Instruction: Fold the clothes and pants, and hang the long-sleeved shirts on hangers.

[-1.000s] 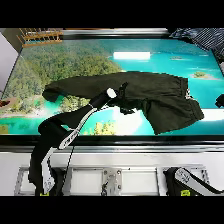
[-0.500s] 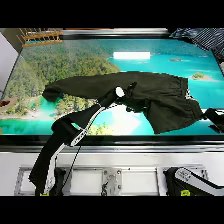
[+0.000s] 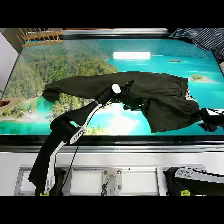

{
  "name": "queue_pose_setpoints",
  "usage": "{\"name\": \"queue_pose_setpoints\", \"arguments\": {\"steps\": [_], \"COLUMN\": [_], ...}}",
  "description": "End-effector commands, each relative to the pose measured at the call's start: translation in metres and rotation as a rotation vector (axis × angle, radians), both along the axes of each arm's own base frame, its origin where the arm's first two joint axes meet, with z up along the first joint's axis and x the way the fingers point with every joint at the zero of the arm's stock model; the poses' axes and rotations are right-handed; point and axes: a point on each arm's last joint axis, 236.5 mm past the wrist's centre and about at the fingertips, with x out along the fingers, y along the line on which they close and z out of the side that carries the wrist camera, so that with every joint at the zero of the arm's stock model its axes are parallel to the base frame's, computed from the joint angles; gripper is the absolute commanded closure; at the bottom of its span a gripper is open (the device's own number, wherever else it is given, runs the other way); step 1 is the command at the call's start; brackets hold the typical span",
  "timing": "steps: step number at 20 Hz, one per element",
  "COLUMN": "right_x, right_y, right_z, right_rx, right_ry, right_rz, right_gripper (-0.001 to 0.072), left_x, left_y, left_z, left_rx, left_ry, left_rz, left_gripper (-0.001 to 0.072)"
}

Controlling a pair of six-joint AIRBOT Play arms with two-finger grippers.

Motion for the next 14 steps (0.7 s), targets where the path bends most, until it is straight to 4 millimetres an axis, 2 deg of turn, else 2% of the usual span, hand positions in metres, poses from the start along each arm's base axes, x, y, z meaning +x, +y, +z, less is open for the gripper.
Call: {"name": "queue_pose_setpoints", "arguments": {"steps": [1,3,4,6,8,10,12,14], "right_x": [0.022,0.029,0.032,0.04,0.044,0.039,0.029,0.02], "right_y": [0.016,0.026,0.031,0.037,0.05,0.079,0.107,0.13], "right_z": [-0.011,-0.01,-0.007,0.015,0.06,0.117,0.172,0.226], "right_rx": [0.036,0.021,0.011,-0.025,-0.071,-0.085,-0.143,-0.206], "right_ry": [-0.058,-0.068,-0.074,-0.114,-0.171,-0.237,-0.322,-0.431], "right_rz": [0.04,0.095,0.119,0.157,0.243,0.338,0.405,0.394], "right_gripper": [0.0097,0.0586,0.0673,0.0674,0.0674,0.0674,0.0674,0.0675], "left_x": [0.002,0.005,0.008,0.021,0.039,0.047,0.043,0.037], "left_y": [0.006,0.01,0.014,0.03,0.06,0.091,0.12,0.145], "left_z": [0.0,0.001,0.003,0.015,0.04,0.085,0.138,0.19], "left_rx": [0.003,0.003,0.003,0.012,0.056,0.054,0.028,0.009], "left_ry": [0.01,0.014,0.016,-0.018,-0.122,-0.234,-0.311,-0.38], "left_rz": [-0.004,-0.001,0.003,0.006,-0.017,-0.084,-0.135,-0.14], "left_gripper": [0.07,0.0701,0.07,0.0701,0.0701,0.0701,0.07,0.07]}}
